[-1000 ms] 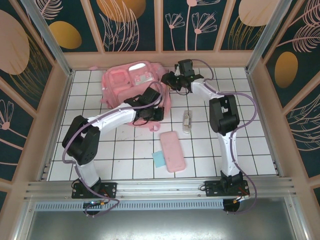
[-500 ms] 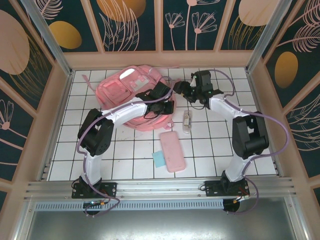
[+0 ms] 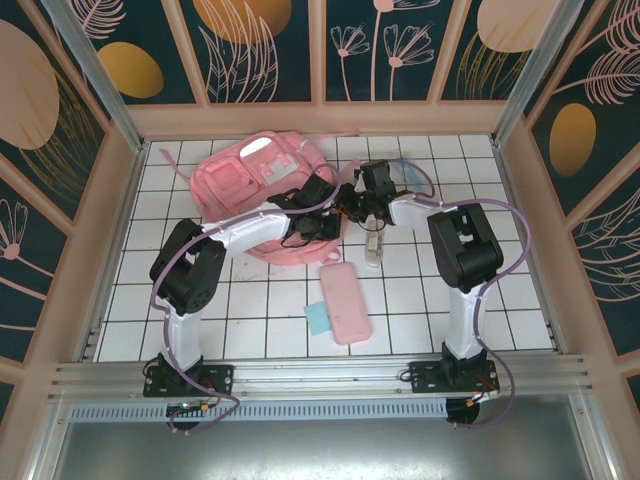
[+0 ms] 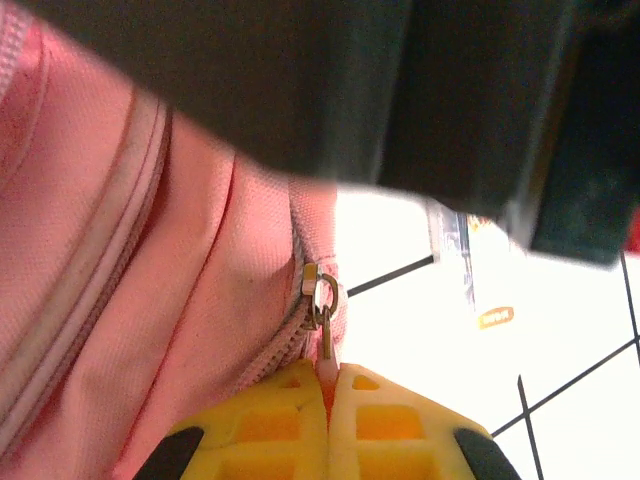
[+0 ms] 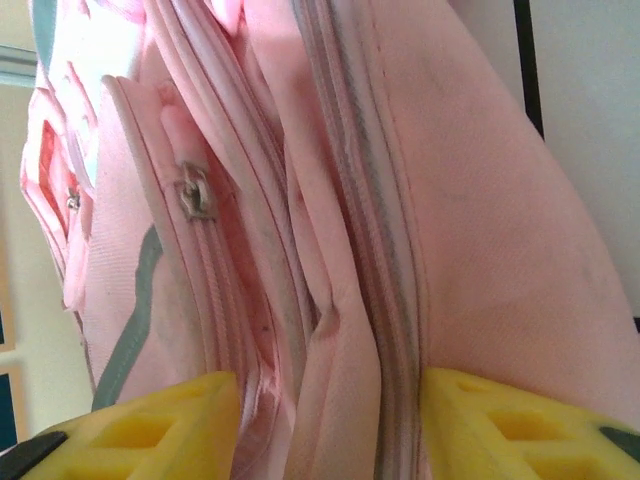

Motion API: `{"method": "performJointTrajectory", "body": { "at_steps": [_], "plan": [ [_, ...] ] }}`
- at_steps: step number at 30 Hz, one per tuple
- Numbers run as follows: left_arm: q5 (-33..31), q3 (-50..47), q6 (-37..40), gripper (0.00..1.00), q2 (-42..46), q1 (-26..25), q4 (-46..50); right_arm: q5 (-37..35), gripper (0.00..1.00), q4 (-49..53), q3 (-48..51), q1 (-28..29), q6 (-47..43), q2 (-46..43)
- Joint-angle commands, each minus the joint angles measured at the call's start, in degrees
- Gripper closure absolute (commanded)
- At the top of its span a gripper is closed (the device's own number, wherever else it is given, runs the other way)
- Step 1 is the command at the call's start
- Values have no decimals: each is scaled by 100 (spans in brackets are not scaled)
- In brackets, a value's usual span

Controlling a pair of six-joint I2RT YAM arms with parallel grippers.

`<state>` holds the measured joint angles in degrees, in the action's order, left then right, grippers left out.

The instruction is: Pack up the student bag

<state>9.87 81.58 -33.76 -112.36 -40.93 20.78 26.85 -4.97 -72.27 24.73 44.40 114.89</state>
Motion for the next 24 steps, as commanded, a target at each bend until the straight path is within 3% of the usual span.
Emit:
{"method": "performJointTrajectory", "body": {
  "at_steps": [1,4,9,14,20,22,23,24],
  "plan": [
    [26,-116,-43,100,355,-33,-65,-124,67,-19,4,13,-53,-66],
    [49,-107,3,100,389,-37,62,-213,100,-127,-30,-16,18,92],
    [-386,-286,356,100,601,-21,826,-556,100,-390,-282,-348,268,233],
    [-518,-944,459,100,1001,133,1455,-1085,100,13,-1000,-618,-57,307],
    [-969,-1339,538,100,1386,472,1816,-923,100,166,-1742,-789,-177,710],
    [-852,-1344,486,100,1378,594,1606,-689,100,261,-1911,-790,-178,810],
    [-716,-1273,476,100,1382,599,1421,-549,96,321,-1927,-785,-179,802],
    [-489,-1170,415,100,1376,595,1176,-484,80,414,-1900,-767,-184,724]
  ]
}}
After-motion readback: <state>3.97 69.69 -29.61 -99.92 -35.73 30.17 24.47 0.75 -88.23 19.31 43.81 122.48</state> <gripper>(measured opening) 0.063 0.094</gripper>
